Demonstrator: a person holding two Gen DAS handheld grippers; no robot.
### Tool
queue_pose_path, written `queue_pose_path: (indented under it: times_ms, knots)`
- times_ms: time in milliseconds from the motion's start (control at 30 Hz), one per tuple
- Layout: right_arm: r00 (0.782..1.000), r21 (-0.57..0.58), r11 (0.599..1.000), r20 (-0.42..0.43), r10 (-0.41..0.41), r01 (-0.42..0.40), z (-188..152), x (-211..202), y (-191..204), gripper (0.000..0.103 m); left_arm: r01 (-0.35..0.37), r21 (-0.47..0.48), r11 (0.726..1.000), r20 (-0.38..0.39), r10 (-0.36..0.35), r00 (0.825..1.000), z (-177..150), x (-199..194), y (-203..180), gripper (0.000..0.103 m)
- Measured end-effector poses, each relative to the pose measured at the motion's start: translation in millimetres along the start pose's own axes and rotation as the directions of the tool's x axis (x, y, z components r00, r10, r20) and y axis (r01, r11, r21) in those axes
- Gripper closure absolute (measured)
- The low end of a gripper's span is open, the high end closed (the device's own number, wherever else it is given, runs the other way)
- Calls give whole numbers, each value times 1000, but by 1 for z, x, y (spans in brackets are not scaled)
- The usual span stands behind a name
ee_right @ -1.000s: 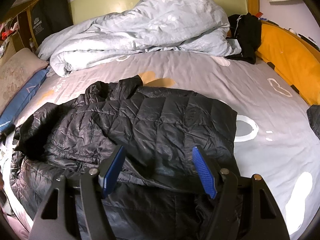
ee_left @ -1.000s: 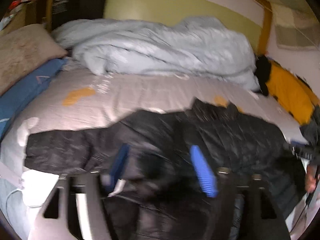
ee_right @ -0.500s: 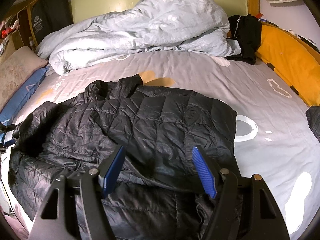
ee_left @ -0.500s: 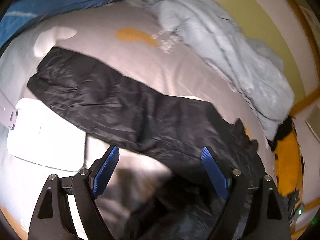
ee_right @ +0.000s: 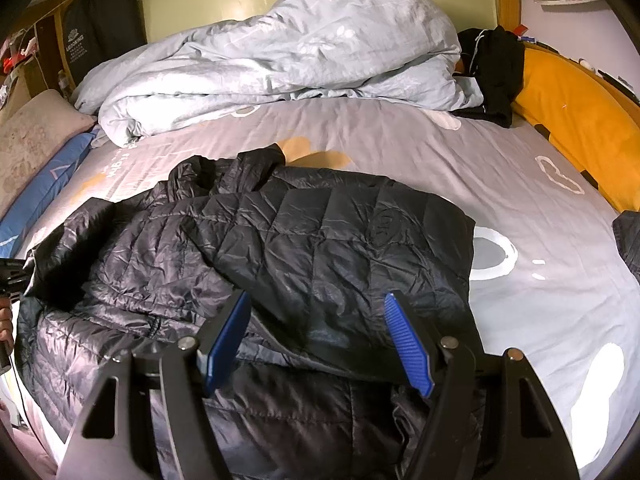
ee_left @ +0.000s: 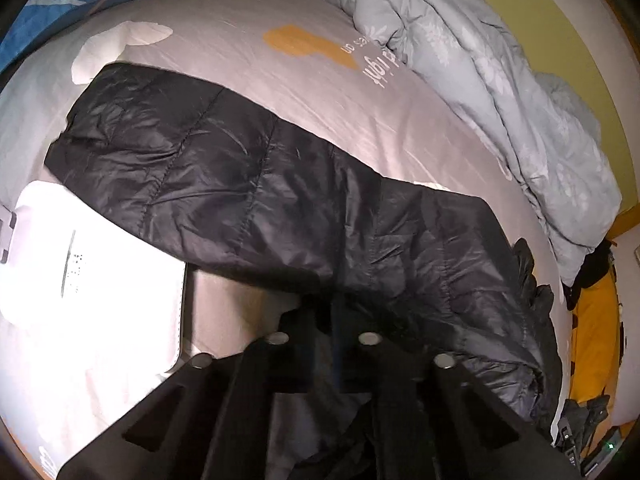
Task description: Fold large clothes
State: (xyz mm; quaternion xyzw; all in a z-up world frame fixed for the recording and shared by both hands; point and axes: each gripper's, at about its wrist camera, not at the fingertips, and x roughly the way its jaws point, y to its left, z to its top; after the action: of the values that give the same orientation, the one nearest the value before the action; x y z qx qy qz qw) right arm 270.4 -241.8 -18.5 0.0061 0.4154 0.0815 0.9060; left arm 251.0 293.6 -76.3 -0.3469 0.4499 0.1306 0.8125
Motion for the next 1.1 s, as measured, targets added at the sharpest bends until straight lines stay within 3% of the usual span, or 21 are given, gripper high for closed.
queue_pose_path:
  times_ms: [100, 167, 233, 333, 400, 467, 667, 800, 867, 933, 1033, 1100]
  knots:
    - [1000, -5, 1000, 7, -10, 10, -1, -2, 0, 36, 17, 56, 998, 94, -22, 995, 0, -23, -14, 101]
    - [1000, 10, 1000, 13, -13, 13, 1, -2, -2, 36, 40, 131, 991, 178, -63, 982, -4, -46, -33, 101]
    - [1000, 30, 1000, 18, -9, 8, 2, -3, -3, 36, 85, 230, 969, 240, -142, 960, -12, -70, -56, 101]
    - [1000, 36, 999, 24, -14, 13, 3, -5, -2, 36, 119, 404, 907, 292, -251, 923, -39, -99, -98, 101]
    - [999, 37, 999, 32, -23, 21, 3, -6, -1, 36, 165, 501, 850, 259, -329, 908, -63, -107, -123, 101]
    - [999, 32, 999, 38, -28, 27, 1, -8, 1, 36, 189, 571, 799, 199, -358, 912, -89, -102, -146, 101]
    - [998, 20, 999, 51, -46, 45, 1, -11, 5, 36, 164, 737, 655, 63, -309, 949, -161, -66, -194, 100]
    - [997, 15, 999, 59, -50, 49, 2, -12, 5, 36, 210, 780, 589, -24, -307, 951, -192, -61, -204, 99]
    - [997, 16, 999, 59, -50, 49, 3, -13, 5, 36, 200, 794, 574, -8, -319, 948, -197, -69, -207, 93]
    - [997, 18, 999, 61, -52, 51, 2, -13, 5, 36, 213, 786, 580, -1, -344, 939, -193, -80, -203, 85]
    - [997, 19, 999, 62, -52, 51, 3, -13, 5, 36, 215, 746, 630, 48, -372, 927, -177, -95, -194, 78]
    - [996, 17, 999, 66, -52, 51, 3, -15, 4, 36, 208, 719, 664, 110, -403, 908, -166, -115, -183, 74]
